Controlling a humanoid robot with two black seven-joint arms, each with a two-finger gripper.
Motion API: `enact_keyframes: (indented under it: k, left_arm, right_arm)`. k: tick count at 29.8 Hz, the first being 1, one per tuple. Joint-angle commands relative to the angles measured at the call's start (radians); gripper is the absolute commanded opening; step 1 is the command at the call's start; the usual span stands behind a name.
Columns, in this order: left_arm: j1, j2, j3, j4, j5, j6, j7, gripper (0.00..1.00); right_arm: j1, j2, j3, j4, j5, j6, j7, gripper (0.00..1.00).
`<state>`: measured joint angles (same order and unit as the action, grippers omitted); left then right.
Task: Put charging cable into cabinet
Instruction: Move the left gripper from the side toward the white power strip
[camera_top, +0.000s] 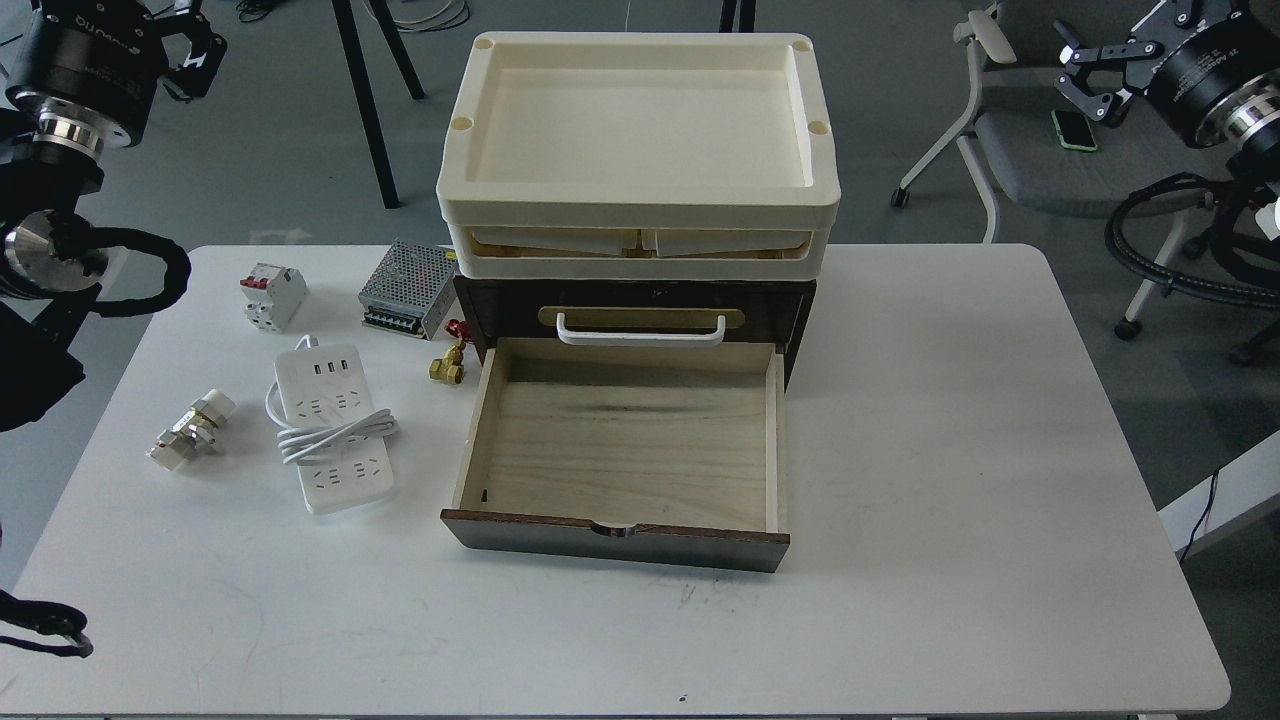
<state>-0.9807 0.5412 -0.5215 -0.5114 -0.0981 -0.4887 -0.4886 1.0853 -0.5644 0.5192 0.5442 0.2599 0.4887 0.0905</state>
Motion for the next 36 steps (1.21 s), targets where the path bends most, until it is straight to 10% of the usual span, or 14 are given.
enact_keyframes:
  k: [1, 16, 25, 36]
  left_arm:
    - [0.002, -0.017, 0.001, 0.001, 0.000, 0.000, 0.000, 1.00]
    - [-0.001, -0.142, -0.196, 0.188, -0.018, 0.000, 0.000, 1.00]
    - [0.002, 0.139, -0.278, -0.416, 0.102, 0.000, 0.000, 1.00]
    - [0.010, 0.690, 0.038, -1.007, 1.347, 0.000, 0.000, 1.00]
  right_arm:
    - [0.005, 0.001, 0.002, 0.002, 0.001, 0.000, 0.000, 1.00]
    - [-0.007, -0.037, 0.050, 0.013, 0.005, 0.000, 0.003, 1.00]
    - [-0.088, -0.205, 0.064, 0.049, 0.018, 0.000, 0.000, 1.00]
    - [-0.120, -0.313, 0.064, 0.059, 0.018, 0.000, 0.000, 1.00]
